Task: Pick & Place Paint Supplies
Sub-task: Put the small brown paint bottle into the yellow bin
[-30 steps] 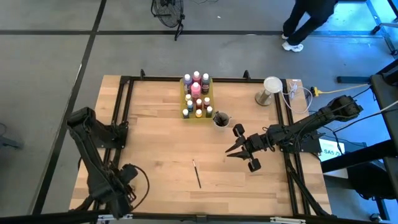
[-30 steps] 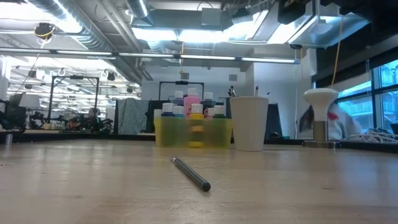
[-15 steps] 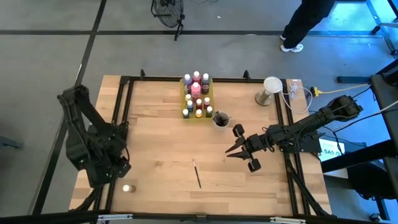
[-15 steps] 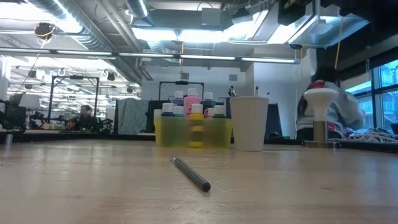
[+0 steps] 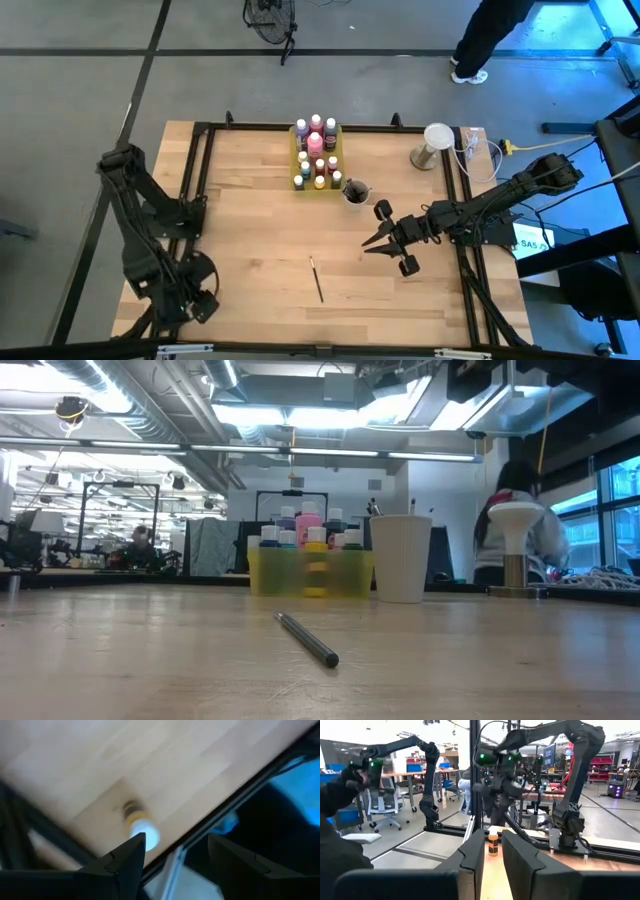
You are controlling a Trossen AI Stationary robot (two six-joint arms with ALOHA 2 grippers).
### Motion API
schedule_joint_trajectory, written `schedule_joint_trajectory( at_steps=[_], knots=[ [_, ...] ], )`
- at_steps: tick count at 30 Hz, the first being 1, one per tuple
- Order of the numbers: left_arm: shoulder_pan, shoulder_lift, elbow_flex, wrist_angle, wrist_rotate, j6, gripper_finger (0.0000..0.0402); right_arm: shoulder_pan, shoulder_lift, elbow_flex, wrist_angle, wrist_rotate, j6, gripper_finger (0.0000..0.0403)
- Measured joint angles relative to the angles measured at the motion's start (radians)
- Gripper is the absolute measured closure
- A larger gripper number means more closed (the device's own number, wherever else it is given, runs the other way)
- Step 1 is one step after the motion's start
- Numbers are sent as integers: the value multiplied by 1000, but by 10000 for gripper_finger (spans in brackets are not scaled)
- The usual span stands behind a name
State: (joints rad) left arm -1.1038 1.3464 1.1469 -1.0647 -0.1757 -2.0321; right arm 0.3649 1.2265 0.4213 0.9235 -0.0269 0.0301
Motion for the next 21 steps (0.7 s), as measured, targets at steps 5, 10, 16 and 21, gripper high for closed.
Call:
schedule_joint_trajectory(
  at_steps=[5,10,16,21],
  knots=[
    [-2,69,-1,-4,148,8,190,0,0,0,20,0,5,332],
    [0,112,-1,21,149,26,190,0,0,0,23,0,-5,332],
    [-1,144,-1,22,149,38,190,0,0,0,23,-1,-16,332],
    [6,145,-1,21,147,29,190,0,0,0,23,-1,-16,332]
  ],
)
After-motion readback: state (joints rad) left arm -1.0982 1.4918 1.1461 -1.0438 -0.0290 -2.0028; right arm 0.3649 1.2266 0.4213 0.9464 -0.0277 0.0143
